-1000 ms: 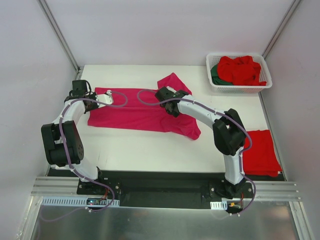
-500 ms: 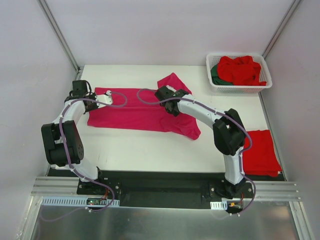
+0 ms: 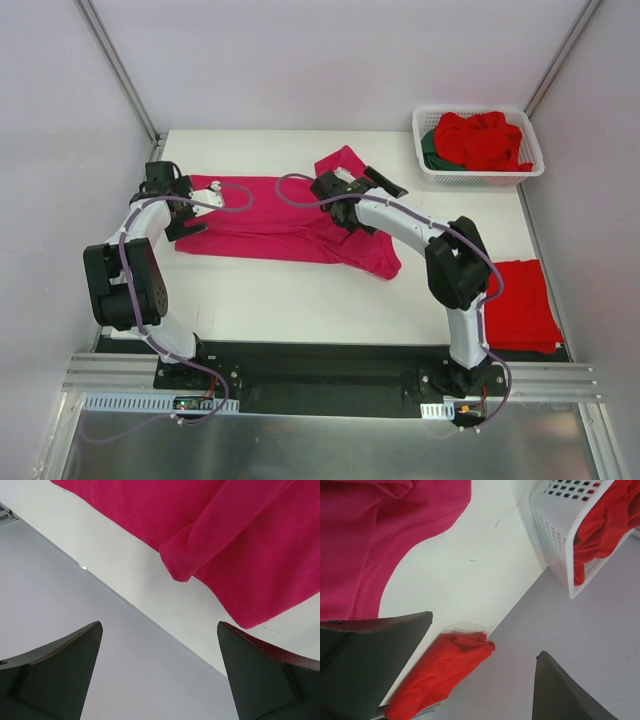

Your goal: Fold and stack the t-shirts

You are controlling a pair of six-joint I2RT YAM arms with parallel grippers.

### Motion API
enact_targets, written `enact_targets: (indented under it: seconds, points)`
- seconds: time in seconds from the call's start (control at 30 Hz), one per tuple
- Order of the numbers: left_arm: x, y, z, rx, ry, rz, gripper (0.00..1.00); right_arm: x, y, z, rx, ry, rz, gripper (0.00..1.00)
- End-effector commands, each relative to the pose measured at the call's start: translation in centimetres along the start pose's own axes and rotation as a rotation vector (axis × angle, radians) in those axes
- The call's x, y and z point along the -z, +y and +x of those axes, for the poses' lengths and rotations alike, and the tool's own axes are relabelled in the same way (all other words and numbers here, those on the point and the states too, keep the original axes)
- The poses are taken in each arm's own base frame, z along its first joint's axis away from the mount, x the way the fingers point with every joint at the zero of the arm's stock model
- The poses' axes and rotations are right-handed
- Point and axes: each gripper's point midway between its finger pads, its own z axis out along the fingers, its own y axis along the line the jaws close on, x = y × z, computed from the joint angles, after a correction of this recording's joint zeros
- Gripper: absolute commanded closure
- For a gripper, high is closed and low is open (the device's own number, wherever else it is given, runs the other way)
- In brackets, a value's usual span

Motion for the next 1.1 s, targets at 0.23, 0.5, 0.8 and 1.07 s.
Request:
enact_targets:
  seconds: [0.23, 0.5, 0.8, 1.07]
  points:
    - [3.0, -5.7, -3.0, 0.110, -0.082, 0.022, 0.01, 7.2, 7.3, 4.4, -0.425, -0.132, -0.613, 0.05]
    - [1.4, -10.9, -7.0, 0.512, -0.209, 0.318, 0.01, 9.7, 10.2, 3.3, -0.696, -0.278, -0.824, 0.31]
    - [1.4, -6.7, -7.8, 0.820, -0.292, 0.331, 0.00, 8.3, 10.5, -0.3, -0.954, -0.397, -0.937, 0.36]
    - [1.4, -8.0, -7.2, 0.842, -0.294, 0.356, 0.01, 6.5, 11.7, -0.2, -0.907, -0.318, -0.912, 0.44]
